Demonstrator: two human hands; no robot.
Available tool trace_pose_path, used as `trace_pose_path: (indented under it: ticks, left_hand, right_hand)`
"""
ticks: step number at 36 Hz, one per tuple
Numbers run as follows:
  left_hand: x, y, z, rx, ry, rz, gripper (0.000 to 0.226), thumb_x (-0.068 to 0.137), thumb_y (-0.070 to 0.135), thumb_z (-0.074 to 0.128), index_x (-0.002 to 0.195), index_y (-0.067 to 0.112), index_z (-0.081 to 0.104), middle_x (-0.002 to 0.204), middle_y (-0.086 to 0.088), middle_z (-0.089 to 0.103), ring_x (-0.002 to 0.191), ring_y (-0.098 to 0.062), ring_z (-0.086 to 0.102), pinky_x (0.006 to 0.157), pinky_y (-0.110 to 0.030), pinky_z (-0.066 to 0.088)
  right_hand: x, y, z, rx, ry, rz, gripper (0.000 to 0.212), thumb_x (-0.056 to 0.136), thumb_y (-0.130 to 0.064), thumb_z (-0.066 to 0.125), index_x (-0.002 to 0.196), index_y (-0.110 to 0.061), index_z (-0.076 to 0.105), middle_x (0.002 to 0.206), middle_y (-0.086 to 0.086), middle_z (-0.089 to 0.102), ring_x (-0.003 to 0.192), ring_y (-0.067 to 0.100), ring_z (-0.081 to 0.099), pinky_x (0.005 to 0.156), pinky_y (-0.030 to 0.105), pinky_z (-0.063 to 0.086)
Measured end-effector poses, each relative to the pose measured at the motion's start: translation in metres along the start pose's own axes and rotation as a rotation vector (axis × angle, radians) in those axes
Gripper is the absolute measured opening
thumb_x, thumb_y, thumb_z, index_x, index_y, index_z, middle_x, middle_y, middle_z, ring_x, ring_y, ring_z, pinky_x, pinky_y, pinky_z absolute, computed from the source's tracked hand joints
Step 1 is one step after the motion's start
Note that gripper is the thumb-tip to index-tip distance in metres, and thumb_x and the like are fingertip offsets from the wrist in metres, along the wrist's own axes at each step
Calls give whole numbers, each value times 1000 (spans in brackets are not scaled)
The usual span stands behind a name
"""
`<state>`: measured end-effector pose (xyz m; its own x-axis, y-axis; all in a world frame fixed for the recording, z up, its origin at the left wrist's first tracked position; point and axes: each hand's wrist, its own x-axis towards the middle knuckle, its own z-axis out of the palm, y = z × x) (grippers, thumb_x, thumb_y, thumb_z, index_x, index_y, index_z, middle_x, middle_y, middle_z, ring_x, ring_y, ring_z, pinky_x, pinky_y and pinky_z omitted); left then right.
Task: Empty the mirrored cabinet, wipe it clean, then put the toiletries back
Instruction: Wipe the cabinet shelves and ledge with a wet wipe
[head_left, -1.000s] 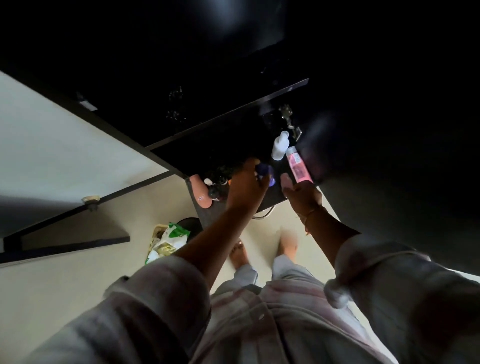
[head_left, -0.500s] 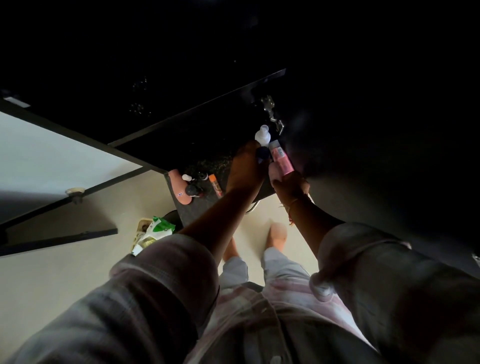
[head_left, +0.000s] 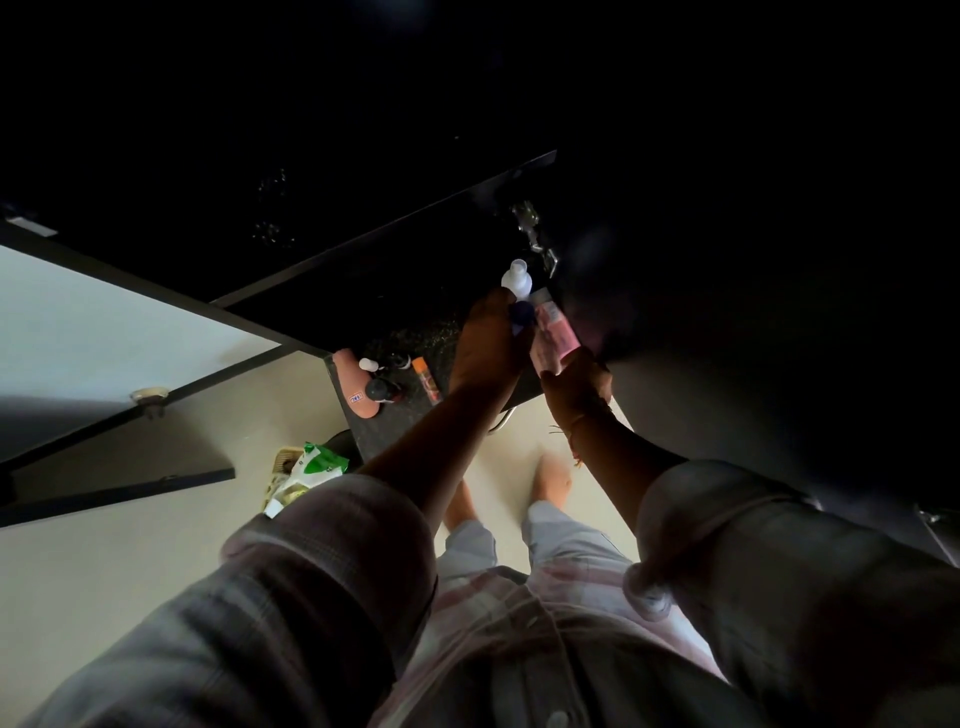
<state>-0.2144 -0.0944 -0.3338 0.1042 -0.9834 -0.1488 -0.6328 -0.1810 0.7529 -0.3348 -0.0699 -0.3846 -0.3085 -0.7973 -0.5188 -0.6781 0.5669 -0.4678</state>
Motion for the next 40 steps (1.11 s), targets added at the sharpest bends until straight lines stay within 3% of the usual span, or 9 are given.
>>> trace_pose_path:
  ticks: [8,12,15,18,22,29,33,37,40]
  left_hand:
    - [-2,-6,0,42,-11,-47,46,84,23,70,123,5,54,115,-10,61,102,-20,62,78,-18,43]
    - [-6,-8,-6,80,10,-12,39,93,34,61,119,5,56,113,-10,60,102,-20,58,75,-12,32]
    - [-15,-13,-11,63,20,-17,37,94,45,55,102,9,57,97,-8,64,90,-23,61,75,-28,46]
    - [-31,-21,-20,71,-3,-15,24,90,30,63,99,9,59,94,-9,64,88,-26,62,75,-40,51]
    - [-63,-40,-40,138,9,32,21,89,15,64,107,4,64,104,-14,67,98,-29,64,83,-34,51]
    - [-106,-83,-82,207,84,42,12,97,15,54,102,13,65,105,-2,62,97,-12,56,81,-19,43]
    - [-109,-105,-98,222,174,-39,14,93,17,62,107,15,62,113,-4,56,104,-16,49,88,-30,46]
    - [-100,-122,-110,295,132,-85,41,86,21,70,123,9,56,121,-9,53,109,-23,45,91,-28,40]
    - [-93,-128,-117,302,101,-82,45,83,17,72,124,8,57,121,-12,55,110,-28,48,92,-34,44]
  right_hand:
    - [-10,1,-4,30,49,-79,37,89,-36,64,112,-7,62,111,14,67,98,30,65,71,24,42]
    - [-15,0,-4,51,59,-105,37,88,-41,63,108,-10,62,108,13,67,95,31,65,76,29,49]
    - [-18,-3,-1,7,32,-149,35,87,-36,63,109,-9,61,110,14,66,99,32,64,80,33,52]
    - [-27,-8,5,-28,4,-171,37,88,-41,59,110,-11,61,107,14,68,100,34,64,80,35,52]
    - [-39,-15,25,-68,-84,-209,32,90,-38,56,105,-11,63,106,14,68,100,35,63,81,36,51]
    - [-59,-36,71,-69,-216,-310,19,92,-22,54,96,-12,70,102,12,69,99,30,64,86,32,50]
    - [-67,-50,89,-128,-206,-334,18,89,-29,55,91,-17,68,96,8,69,90,29,65,73,30,51]
    - [-69,-60,106,-193,-163,-345,27,90,-38,57,103,-17,65,103,9,67,97,29,64,75,30,51]
    - [-67,-66,116,-219,-142,-313,30,89,-39,58,107,-16,64,103,8,66,98,28,64,70,26,43]
